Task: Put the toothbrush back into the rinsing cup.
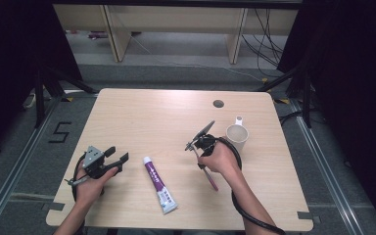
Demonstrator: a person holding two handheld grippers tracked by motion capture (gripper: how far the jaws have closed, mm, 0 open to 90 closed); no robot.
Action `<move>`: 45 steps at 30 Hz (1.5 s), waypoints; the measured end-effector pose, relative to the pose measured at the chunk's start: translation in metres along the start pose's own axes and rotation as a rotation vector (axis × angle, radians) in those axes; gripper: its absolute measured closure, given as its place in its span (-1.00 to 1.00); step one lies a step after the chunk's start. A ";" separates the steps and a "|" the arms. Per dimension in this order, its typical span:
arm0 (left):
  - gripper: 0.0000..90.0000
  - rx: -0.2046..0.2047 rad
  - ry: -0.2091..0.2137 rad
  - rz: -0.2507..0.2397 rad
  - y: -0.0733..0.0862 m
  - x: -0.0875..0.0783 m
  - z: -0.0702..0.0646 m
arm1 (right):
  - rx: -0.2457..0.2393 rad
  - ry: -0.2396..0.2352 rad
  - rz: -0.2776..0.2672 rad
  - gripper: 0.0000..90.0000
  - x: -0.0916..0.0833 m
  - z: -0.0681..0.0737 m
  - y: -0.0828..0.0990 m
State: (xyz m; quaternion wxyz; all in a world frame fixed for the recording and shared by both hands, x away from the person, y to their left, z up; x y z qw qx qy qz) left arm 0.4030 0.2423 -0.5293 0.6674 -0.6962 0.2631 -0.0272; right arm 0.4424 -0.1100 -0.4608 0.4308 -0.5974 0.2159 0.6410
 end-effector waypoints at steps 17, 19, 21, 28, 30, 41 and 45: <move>-0.23 0.004 -0.012 0.016 0.000 -0.001 0.000 | 0.028 -0.014 -0.329 0.82 -0.034 -0.020 0.012; -0.23 0.002 -0.006 0.008 0.000 -0.001 0.000 | 0.020 -0.023 -0.355 0.82 -0.036 -0.022 0.013; -0.23 0.004 -0.009 0.011 0.000 -0.001 0.000 | 0.018 -0.004 -0.410 0.82 -0.040 -0.025 0.016; -0.23 0.001 -0.004 0.005 0.000 0.000 0.000 | 0.067 -0.002 -0.480 0.82 -0.050 -0.030 0.023; -0.23 0.005 -0.008 0.012 0.000 -0.001 0.000 | 0.052 0.005 -0.507 0.82 -0.052 -0.032 0.024; -0.23 0.000 -0.001 0.003 0.000 0.000 0.000 | 0.022 0.029 -0.674 0.82 -0.060 -0.043 0.031; -0.23 0.004 -0.008 0.012 0.000 -0.001 0.000 | 0.041 0.048 -0.739 0.82 -0.065 -0.044 0.034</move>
Point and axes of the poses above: each handheld gripper's, and its own axes: x roughly forward along the jaws, y roughly out of its underside, z roughly to its left, the point moved 2 cm from there along x, roughly forward along the jaws, and after that the axes turned 4 degrees about -y, right-handed, at the moved point
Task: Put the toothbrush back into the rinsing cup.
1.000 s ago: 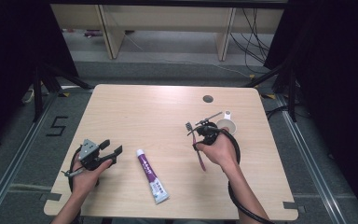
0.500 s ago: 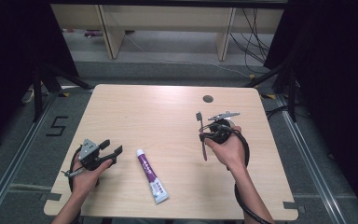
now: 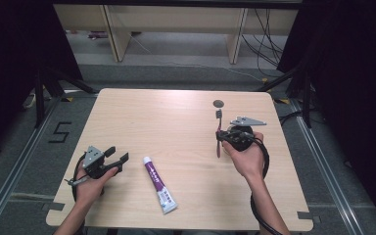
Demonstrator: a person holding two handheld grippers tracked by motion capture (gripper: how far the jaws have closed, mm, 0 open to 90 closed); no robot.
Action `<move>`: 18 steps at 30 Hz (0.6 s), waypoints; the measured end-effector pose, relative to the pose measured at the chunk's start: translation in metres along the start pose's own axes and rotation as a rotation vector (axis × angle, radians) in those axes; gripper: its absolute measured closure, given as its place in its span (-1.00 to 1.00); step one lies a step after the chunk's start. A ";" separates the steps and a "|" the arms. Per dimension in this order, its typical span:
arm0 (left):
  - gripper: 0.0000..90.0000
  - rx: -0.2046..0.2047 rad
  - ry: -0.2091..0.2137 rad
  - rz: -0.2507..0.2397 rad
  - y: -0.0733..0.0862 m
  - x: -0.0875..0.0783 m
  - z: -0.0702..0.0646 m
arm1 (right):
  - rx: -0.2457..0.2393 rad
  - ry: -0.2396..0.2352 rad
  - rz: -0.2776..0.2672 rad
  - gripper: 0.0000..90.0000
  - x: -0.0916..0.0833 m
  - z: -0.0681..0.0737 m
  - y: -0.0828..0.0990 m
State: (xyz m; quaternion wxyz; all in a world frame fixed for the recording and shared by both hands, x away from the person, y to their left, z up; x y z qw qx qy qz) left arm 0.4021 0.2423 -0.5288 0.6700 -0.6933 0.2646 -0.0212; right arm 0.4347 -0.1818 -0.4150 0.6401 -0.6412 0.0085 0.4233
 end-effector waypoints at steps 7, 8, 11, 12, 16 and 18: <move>-0.23 -0.001 0.000 0.000 0.000 0.000 0.000 | -0.014 0.035 -0.078 0.82 -0.009 -0.005 -0.002; -0.23 -0.002 0.000 0.000 0.000 0.000 0.000 | 0.015 0.025 -0.092 0.82 -0.009 -0.004 -0.001; -0.23 -0.002 0.000 0.000 0.000 0.000 0.000 | 0.003 0.033 -0.116 0.82 -0.011 -0.007 -0.002; -0.23 -0.005 0.007 -0.009 0.000 0.001 0.000 | 0.007 0.040 -0.130 0.82 -0.012 -0.007 -0.002; -0.23 -0.001 0.000 0.001 0.000 0.000 0.000 | -0.011 0.062 -0.150 0.82 -0.016 -0.010 -0.003; -0.23 -0.002 0.000 0.000 0.000 0.000 0.000 | 0.015 0.054 -0.163 0.82 -0.018 -0.010 -0.004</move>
Point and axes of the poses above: each handheld gripper's, and its own axes: x roughly forward along the jaws, y roughly out of its underside, z roughly to its left, the point moved 2 cm from there along x, roughly forward along the jaws, and after that the axes turned 4 degrees about -y, right-handed, at the moved point
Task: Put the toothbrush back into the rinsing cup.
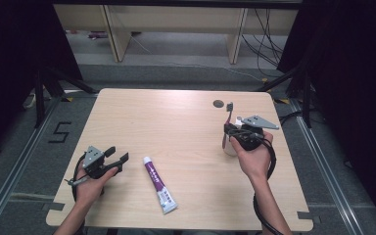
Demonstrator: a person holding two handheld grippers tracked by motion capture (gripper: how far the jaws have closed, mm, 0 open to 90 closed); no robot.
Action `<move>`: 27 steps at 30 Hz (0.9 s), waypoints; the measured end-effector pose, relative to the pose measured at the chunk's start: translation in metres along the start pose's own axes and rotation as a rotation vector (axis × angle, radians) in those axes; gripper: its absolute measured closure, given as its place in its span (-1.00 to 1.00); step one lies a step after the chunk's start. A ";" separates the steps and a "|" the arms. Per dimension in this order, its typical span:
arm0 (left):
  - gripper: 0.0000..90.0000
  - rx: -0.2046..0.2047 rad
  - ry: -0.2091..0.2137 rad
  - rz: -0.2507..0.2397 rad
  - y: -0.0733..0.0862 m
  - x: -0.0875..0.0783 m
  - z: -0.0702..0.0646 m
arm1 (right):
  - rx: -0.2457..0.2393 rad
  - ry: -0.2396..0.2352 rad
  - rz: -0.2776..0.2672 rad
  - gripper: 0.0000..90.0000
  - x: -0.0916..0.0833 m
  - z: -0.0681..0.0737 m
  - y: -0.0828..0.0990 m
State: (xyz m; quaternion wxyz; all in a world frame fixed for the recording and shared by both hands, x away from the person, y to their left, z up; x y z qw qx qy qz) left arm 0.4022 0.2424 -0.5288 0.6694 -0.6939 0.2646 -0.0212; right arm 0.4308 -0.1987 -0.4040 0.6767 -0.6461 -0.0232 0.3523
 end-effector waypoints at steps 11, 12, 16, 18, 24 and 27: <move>-0.23 0.000 -0.001 0.000 0.000 0.000 0.000 | 0.005 0.037 -0.076 0.82 -0.012 -0.008 -0.007; -0.23 0.000 -0.001 0.001 0.000 0.000 0.000 | 0.003 0.036 -0.091 0.82 -0.012 -0.009 -0.008; -0.23 0.000 -0.002 0.001 0.000 0.000 0.000 | 0.018 0.045 -0.103 0.82 -0.017 -0.012 -0.011; -0.23 -0.001 -0.002 0.002 0.000 0.000 0.000 | 0.017 0.048 -0.116 0.82 -0.018 -0.015 -0.013; -0.23 -0.001 -0.003 0.003 0.000 0.000 0.000 | 0.018 0.071 -0.135 0.82 -0.023 -0.018 -0.017; -0.23 -0.001 -0.003 0.002 0.000 0.000 0.000 | 0.028 0.070 -0.158 0.82 -0.024 -0.020 -0.019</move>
Point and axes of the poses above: each handheld gripper's, and its own axes: x roughly forward along the jaws, y roughly out of its underside, z roughly to its left, the point moved 2 cm from there along x, roughly forward along the jaws, and after that the axes turned 4 degrees about -y, right-handed, at the moved point
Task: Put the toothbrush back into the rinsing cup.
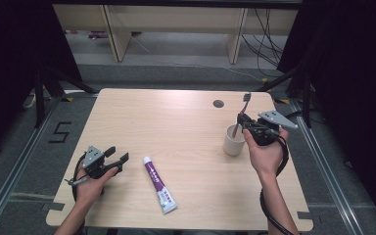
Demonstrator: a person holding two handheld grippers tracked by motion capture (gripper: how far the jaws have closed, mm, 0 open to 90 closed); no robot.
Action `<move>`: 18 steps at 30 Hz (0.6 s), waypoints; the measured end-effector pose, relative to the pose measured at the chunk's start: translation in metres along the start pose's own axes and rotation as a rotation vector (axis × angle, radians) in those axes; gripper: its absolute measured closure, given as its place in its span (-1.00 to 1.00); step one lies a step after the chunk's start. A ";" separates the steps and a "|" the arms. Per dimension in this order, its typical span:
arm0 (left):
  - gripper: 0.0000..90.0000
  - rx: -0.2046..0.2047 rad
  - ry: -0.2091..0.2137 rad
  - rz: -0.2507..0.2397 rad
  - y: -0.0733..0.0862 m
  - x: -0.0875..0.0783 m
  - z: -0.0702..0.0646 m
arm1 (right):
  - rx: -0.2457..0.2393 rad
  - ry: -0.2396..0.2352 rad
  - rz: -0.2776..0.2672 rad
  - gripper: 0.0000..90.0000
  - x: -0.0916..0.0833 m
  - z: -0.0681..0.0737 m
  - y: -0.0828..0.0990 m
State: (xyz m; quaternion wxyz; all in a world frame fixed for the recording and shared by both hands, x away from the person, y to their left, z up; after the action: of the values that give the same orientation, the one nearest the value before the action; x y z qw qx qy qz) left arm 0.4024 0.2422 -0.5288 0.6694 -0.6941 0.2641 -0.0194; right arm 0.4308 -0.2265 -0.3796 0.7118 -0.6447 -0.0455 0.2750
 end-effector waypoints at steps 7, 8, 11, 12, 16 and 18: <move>-0.23 0.003 0.000 0.002 0.000 0.000 0.000 | -0.016 0.026 -0.015 0.82 -0.003 -0.006 -0.005; -0.23 0.002 0.000 0.002 0.000 0.000 0.000 | 0.002 0.022 -0.008 0.82 -0.003 -0.006 -0.005; -0.23 -0.001 0.003 0.000 0.000 0.000 0.000 | -0.015 0.039 -0.022 0.82 -0.003 -0.010 -0.006; -0.23 -0.002 0.003 -0.001 0.000 0.000 0.000 | -0.007 0.033 -0.015 0.82 -0.004 -0.010 -0.007; -0.23 -0.001 0.004 -0.001 0.000 0.000 0.000 | -0.008 0.046 -0.018 0.82 -0.003 -0.014 -0.008; -0.23 -0.002 0.001 0.000 0.000 0.000 0.000 | -0.011 0.053 -0.030 0.82 -0.001 -0.016 -0.008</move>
State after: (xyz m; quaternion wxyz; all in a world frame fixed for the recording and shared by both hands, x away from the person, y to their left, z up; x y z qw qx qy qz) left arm 0.4025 0.2421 -0.5289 0.6686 -0.6946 0.2647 -0.0195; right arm 0.4390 -0.2412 -0.3740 0.7133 -0.6549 -0.0378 0.2468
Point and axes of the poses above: each handheld gripper's, and its own axes: x roughly forward along the jaws, y roughly out of its underside, z roughly to its left, the point moved 2 cm from there along x, roughly forward along the jaws, and after that the axes turned 4 degrees about -y, right-handed, at the moved point
